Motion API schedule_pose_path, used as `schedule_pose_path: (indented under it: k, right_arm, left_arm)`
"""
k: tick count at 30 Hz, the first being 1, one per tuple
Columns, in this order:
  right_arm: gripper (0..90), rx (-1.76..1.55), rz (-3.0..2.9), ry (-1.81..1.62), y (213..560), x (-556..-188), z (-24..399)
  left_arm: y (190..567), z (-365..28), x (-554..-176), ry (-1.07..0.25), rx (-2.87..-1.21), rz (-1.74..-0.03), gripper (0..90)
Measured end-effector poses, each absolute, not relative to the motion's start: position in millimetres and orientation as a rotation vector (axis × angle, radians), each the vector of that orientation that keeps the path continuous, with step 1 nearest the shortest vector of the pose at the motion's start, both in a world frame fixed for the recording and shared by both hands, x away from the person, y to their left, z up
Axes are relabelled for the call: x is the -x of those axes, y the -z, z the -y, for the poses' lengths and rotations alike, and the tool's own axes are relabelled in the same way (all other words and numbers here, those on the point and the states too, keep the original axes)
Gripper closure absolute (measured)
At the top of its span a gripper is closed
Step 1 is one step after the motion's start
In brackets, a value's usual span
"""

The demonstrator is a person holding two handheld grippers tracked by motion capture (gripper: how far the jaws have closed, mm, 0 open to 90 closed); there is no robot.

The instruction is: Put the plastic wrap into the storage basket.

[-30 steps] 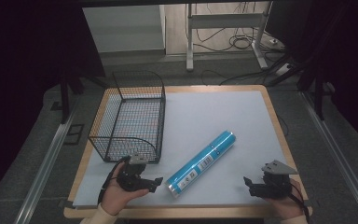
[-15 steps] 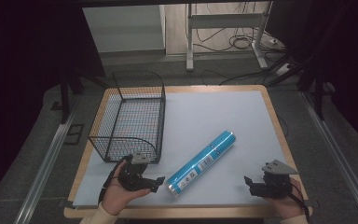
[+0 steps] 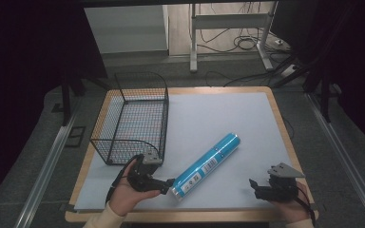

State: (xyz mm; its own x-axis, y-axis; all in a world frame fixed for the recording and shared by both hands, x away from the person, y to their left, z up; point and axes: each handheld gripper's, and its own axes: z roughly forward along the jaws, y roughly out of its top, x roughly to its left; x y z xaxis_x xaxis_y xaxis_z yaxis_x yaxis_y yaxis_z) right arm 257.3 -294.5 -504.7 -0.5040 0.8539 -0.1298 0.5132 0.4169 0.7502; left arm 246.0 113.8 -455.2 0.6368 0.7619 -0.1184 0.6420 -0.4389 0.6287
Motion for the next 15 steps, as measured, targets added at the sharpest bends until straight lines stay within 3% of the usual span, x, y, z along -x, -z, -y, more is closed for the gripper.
schedule_pose_path:
  k: [15]
  right_arm:
    - [8.4,-1.165,-2.169,-0.902,504.5,-257.2,294.7]
  left_arm:
    - [450.1,-85.6,-259.9,-0.226,-2.233,-1.047,17.2]
